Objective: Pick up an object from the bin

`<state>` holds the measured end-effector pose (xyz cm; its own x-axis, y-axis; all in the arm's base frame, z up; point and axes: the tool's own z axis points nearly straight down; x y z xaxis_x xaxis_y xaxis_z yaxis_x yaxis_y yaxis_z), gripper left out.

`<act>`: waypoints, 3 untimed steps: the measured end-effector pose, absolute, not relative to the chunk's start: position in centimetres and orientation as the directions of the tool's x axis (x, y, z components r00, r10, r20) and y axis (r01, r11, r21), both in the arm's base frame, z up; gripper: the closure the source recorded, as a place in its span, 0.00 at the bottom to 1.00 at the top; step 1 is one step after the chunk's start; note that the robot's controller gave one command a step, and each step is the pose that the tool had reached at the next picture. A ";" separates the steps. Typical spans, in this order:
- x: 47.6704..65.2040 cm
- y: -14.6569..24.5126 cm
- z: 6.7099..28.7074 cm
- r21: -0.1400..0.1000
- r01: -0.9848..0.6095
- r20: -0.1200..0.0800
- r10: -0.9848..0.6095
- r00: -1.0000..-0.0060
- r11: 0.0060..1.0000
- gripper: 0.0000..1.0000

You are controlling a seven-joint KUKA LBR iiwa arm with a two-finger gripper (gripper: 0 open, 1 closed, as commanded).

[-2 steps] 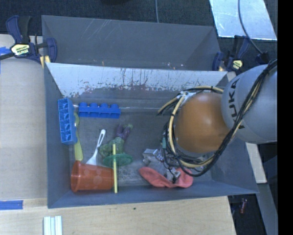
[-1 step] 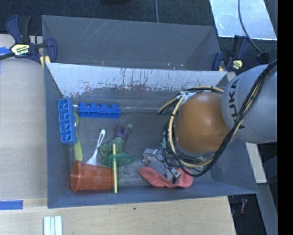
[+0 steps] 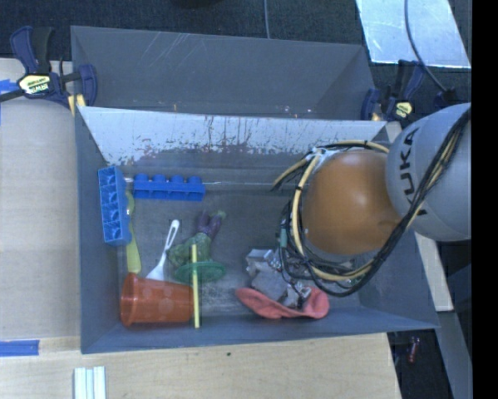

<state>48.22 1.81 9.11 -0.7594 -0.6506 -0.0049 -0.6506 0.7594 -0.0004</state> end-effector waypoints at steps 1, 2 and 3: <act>48.1 1.8 13.2 0.003 -0.650 -0.002 -0.650 -0.760 0.760 1.00; 48.3 1.8 16.7 -0.001 -0.648 -0.007 -0.647 -0.762 0.762 1.00; 48.4 1.8 17.8 -0.003 -0.646 -0.010 -0.646 -0.763 0.763 1.00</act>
Offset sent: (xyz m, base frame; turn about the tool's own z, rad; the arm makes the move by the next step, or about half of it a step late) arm -0.0005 0.0001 0.0809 0.0008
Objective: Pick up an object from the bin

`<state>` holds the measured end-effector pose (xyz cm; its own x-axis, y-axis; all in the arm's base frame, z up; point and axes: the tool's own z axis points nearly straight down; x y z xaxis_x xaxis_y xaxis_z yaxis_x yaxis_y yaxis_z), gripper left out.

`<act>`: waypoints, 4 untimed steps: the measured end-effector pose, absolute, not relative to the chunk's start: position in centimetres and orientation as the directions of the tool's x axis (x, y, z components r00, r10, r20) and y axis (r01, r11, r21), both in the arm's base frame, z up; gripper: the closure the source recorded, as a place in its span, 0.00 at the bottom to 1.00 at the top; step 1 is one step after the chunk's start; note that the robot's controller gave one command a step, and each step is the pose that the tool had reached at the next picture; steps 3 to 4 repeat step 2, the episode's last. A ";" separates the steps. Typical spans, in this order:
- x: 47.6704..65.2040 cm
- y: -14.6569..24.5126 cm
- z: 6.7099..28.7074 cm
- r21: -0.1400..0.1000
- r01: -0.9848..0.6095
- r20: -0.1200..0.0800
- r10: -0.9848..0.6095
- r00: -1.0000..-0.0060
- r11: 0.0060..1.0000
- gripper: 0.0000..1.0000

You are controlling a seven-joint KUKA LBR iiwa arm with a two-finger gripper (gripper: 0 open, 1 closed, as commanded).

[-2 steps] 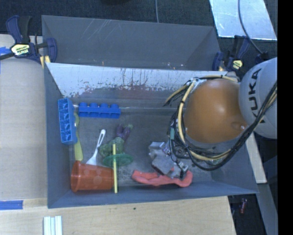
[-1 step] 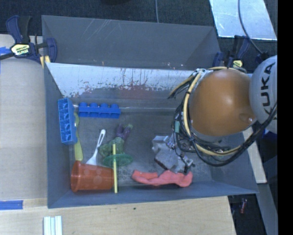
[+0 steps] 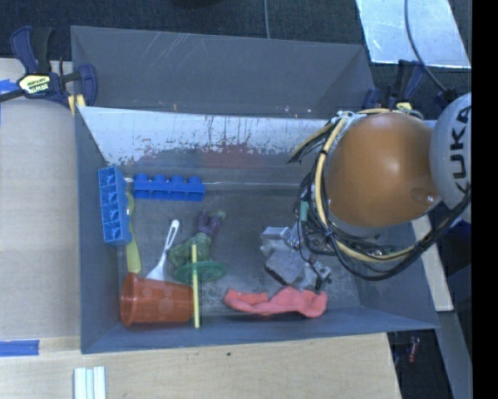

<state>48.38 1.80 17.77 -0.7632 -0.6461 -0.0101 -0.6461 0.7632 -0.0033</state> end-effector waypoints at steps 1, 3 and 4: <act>48.4 1.8 18.9 -0.003 -0.646 -0.010 -0.646 -0.763 0.763 1.00; 48.3 1.8 21.2 0.001 -0.645 -0.006 -0.645 -0.764 0.764 1.00; 48.3 1.8 21.2 0.001 -0.645 -0.006 -0.645 -0.764 0.764 1.00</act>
Offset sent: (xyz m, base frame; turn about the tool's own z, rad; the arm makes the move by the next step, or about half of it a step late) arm -0.0002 0.0001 0.0669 0.0005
